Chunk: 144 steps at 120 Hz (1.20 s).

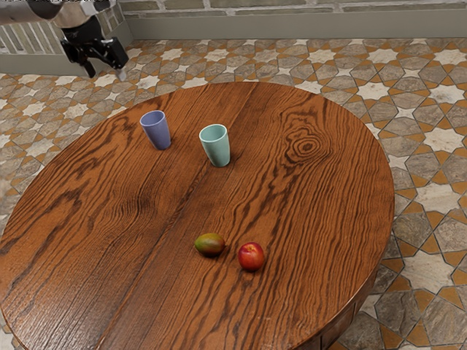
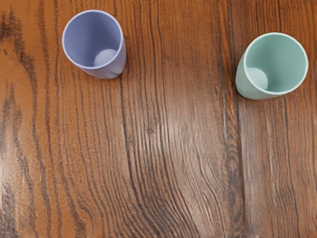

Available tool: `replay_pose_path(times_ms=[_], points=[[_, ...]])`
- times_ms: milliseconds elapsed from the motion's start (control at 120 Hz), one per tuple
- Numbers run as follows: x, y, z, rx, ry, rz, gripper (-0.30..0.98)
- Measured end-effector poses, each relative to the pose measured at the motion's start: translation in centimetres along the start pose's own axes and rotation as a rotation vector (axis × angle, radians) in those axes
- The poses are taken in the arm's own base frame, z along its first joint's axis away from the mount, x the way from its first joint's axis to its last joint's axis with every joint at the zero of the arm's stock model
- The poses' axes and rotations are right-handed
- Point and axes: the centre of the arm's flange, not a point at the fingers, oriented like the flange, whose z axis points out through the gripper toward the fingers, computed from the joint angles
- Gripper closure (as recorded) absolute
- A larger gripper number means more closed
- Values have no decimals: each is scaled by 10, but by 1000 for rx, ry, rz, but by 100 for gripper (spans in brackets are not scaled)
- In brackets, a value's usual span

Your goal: Place the right cup onto the left cup

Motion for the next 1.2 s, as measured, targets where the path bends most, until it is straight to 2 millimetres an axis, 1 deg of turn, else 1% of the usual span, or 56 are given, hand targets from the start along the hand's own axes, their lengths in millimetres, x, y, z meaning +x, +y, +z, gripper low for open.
replay_pose_path(times_ms=[75, 125, 158, 208, 250, 325, 408, 475, 517, 592, 650, 700, 808, 908, 1017, 1083, 1200], points=[[-1, 18, 5, 9, -3, 45, 1], [1, 21, 9, 17, -3, 59, 1], [5, 20, 18, 19, -11, 60, 1], [15, 18, 40, 27, -29, 53, 1], [29, 22, 56, 38, -34, 52, 1], [55, 45, 81, 47, -34, 69, 1], [74, 70, 108, 46, -45, 57, 2], [91, 90, 139, 46, -61, 31, 2], [99, 104, 160, 37, -71, 15, 2], [107, 120, 193, 16, -83, -26, 2], [111, 128, 209, 3, -85, -64, 2], [112, 133, 219, -3, -88, -97, 2], [116, 139, 235, -10, -90, -158, 2], [125, 150, 244, -15, -75, -195, 2], [134, 158, 249, -21, -60, -230, 2], [137, 162, 256, -25, -63, -249, 2], [137, 164, 265, -23, -72, -285, 2]])
